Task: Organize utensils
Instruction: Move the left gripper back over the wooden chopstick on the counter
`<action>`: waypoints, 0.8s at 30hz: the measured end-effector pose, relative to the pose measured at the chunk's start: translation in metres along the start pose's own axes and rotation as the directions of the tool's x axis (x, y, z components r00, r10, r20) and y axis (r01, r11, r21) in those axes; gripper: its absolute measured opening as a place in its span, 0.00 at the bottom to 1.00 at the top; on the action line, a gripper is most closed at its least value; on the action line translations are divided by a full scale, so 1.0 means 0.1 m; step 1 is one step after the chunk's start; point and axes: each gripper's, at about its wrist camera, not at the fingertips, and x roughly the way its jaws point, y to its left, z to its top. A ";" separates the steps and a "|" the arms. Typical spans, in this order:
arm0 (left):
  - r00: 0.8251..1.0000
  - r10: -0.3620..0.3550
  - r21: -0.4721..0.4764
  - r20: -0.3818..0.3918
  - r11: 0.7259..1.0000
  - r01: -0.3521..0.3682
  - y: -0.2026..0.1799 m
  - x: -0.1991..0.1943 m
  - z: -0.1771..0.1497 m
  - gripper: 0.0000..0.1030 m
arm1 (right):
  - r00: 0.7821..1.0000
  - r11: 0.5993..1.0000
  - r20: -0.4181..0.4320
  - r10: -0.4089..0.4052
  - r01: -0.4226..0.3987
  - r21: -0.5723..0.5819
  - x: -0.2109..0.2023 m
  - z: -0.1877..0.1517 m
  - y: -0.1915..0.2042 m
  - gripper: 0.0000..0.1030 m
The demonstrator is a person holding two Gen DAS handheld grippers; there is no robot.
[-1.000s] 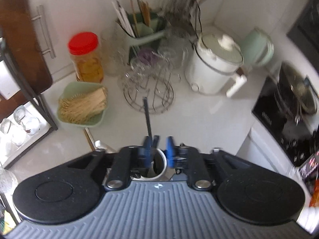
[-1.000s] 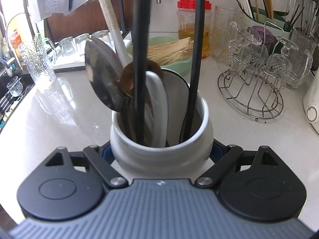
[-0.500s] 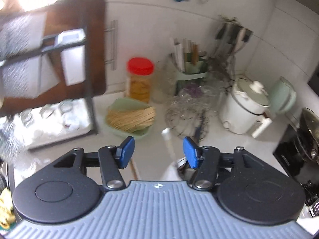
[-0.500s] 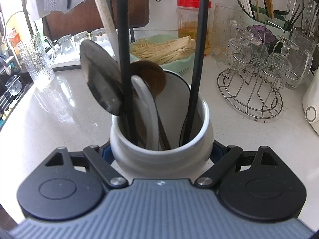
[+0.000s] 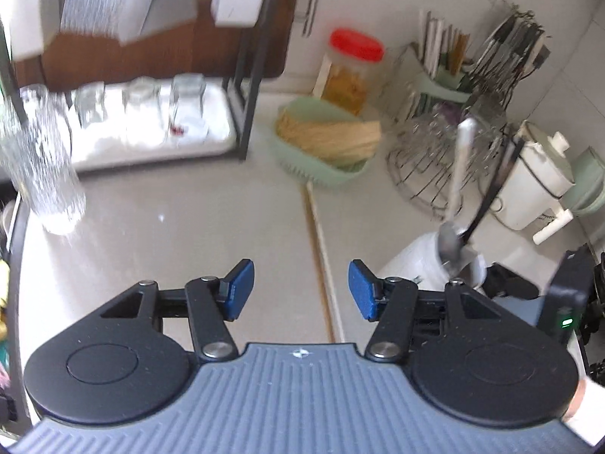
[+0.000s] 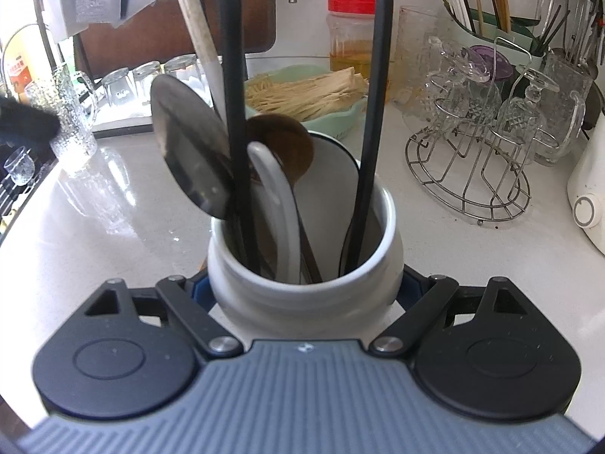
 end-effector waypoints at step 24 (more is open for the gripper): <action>0.992 0.043 -0.042 -0.116 0.998 -0.048 0.10 1.44 -0.01 0.58 | 1.000 1.000 -0.001 -0.001 0.001 0.008 0.00 0.01 0.01 0.89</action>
